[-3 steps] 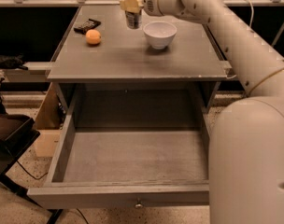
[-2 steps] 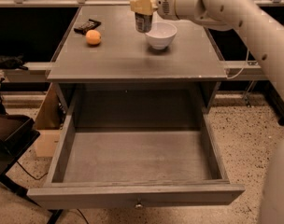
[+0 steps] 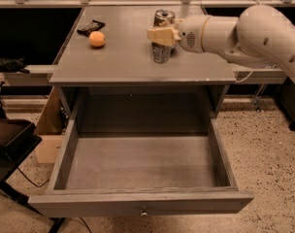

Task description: Place redbull can into top drawer

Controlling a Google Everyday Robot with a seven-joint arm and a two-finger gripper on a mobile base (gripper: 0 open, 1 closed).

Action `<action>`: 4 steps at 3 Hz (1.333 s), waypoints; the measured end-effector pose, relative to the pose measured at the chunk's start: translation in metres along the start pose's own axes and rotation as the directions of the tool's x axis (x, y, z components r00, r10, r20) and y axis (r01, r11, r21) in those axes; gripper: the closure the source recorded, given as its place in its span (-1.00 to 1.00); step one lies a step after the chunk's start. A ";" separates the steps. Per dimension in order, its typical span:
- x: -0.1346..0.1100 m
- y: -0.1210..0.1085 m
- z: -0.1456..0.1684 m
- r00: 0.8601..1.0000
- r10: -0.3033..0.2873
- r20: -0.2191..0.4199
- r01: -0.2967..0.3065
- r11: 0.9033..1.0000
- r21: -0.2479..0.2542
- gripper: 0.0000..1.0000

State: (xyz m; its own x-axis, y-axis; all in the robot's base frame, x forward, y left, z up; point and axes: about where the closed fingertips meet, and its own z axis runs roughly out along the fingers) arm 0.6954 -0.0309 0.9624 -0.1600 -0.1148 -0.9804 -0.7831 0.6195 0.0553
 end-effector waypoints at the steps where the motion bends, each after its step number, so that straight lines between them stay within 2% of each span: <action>1: 0.048 0.026 -0.029 1.000 0.006 0.015 -0.006 1.000 -0.019 1.00; 2: 0.075 0.040 -0.064 0.997 -0.039 0.063 0.041 0.999 -0.031 1.00; 3: 0.075 0.040 -0.064 0.997 -0.039 0.063 0.041 0.999 -0.032 1.00; 4: 0.088 0.053 -0.055 0.995 -0.078 0.058 0.082 0.993 -0.080 1.00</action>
Offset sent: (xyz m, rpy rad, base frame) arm -0.1209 -0.0602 -0.0913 0.0588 -0.1084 0.0584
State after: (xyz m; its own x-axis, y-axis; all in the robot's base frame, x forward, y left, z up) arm 0.6066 -0.0507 0.8890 -0.0635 -0.1174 -0.9911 -0.8391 0.5439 -0.0106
